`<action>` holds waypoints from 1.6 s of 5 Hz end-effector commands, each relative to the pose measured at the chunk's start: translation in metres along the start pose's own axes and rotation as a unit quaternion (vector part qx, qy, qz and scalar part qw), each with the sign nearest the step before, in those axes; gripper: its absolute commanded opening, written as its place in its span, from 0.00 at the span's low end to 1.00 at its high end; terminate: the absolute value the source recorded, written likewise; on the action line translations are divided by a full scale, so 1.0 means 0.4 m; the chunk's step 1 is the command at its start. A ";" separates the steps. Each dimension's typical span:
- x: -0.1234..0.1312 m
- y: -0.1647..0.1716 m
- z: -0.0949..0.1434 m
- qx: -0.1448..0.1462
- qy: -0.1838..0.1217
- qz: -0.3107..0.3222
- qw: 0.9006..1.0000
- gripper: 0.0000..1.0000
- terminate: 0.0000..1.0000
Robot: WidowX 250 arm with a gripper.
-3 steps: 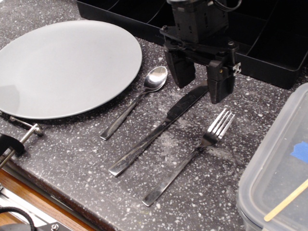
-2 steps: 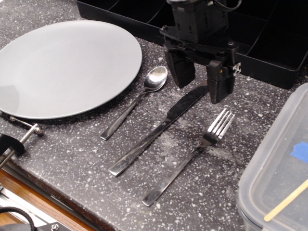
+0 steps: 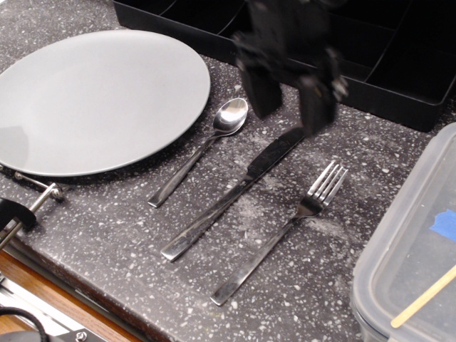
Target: Put spoon on plate
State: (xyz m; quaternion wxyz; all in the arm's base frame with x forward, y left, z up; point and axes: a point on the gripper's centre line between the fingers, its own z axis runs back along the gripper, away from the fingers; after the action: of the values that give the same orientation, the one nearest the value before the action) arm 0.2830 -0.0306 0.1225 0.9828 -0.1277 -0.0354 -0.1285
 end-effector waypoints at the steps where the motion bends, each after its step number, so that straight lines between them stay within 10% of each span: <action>1: 0.025 0.094 0.069 0.001 -0.010 0.023 1.000 1.00 0.00; 8: -0.064 0.227 -0.029 0.085 -0.019 0.009 0.996 1.00 0.00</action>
State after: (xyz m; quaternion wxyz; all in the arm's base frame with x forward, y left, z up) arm 0.2786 0.0534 0.0734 0.9916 -0.0612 -0.0382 -0.1073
